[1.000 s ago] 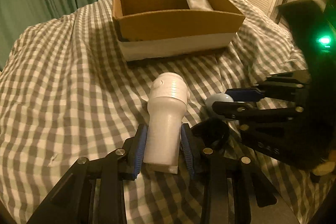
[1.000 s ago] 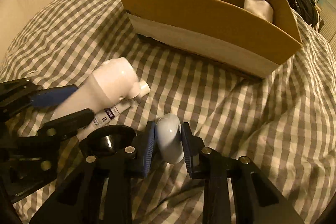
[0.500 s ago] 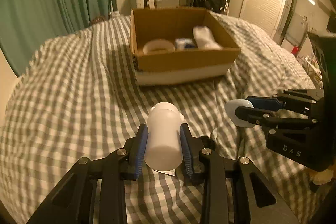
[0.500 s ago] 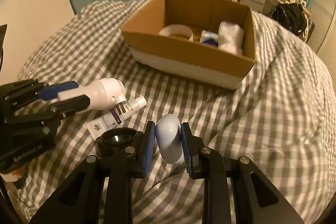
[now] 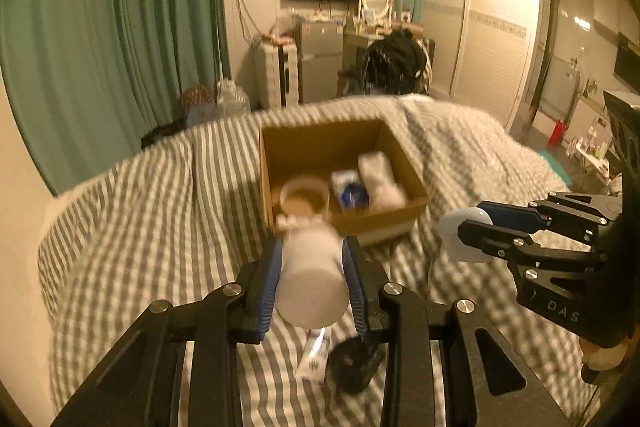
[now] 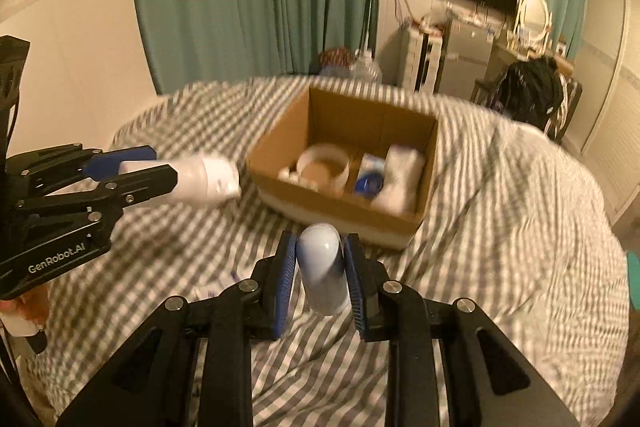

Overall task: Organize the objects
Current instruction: 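Place the bottle and earbud case into the box and open both tools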

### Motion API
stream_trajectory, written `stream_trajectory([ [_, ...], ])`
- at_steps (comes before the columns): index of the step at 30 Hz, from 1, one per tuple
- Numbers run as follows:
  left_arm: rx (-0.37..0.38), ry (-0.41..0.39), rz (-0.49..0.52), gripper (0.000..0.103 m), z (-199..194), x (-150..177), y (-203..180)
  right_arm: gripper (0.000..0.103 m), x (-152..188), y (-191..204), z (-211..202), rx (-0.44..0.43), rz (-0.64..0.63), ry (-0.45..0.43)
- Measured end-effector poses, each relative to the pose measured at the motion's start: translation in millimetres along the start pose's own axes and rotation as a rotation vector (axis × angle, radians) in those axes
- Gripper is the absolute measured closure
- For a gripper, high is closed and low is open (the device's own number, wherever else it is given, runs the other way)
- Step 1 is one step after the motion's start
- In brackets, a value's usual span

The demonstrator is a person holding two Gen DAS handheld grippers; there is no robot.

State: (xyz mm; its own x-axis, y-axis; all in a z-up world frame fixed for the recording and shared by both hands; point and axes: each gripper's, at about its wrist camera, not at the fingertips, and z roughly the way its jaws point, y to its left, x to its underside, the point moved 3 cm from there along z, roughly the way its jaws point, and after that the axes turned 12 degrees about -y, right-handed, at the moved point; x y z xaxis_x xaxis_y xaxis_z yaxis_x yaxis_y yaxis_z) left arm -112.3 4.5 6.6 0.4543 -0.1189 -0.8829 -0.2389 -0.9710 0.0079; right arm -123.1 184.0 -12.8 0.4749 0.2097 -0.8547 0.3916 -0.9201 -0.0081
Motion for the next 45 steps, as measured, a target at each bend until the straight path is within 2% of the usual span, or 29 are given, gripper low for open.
stream_trajectory([
  [9, 0.004, -0.073, 0.018, 0.072, 34, -71, -7, 0.079, -68, -25, 7, 0.012, 0.019, -0.103],
  [17, -0.004, -0.045, 0.034, 0.072, 112, -100, -6, 0.080, -102, -51, 57, 0.013, 0.037, -0.112],
  [23, -0.003, 0.020, 0.033, 0.072, 183, -85, -2, 0.080, -104, -81, 116, 0.018, 0.087, -0.076],
  [29, 0.004, 0.090, 0.031, 0.073, 239, -57, -1, 0.082, -75, -104, 182, 0.013, 0.128, 0.027],
  [31, 0.003, 0.109, 0.029, 0.074, 253, -49, 0, 0.082, -64, -107, 193, 0.013, 0.138, 0.049],
  [35, 0.008, 0.098, 0.037, 0.074, 257, -42, 2, 0.082, -58, -111, 207, 0.017, 0.136, 0.067],
  [40, 0.018, 0.100, 0.020, 0.072, 250, -44, 3, 0.081, -63, -117, 196, 0.045, 0.158, 0.032],
  [41, 0.016, 0.100, 0.020, 0.072, 247, -46, 2, 0.077, -64, -118, 192, 0.049, 0.164, 0.025],
  [43, 0.006, 0.096, 0.021, 0.065, 238, -49, 0, 0.061, -69, -122, 181, 0.061, 0.177, 0.003],
  [44, 0.005, 0.091, 0.021, 0.049, 233, -51, 0, 0.053, -72, -122, 173, 0.070, 0.182, -0.010],
  [45, 0.001, 0.080, 0.020, 0.034, 225, -54, -1, 0.051, -75, -120, 166, 0.077, 0.183, -0.023],
])
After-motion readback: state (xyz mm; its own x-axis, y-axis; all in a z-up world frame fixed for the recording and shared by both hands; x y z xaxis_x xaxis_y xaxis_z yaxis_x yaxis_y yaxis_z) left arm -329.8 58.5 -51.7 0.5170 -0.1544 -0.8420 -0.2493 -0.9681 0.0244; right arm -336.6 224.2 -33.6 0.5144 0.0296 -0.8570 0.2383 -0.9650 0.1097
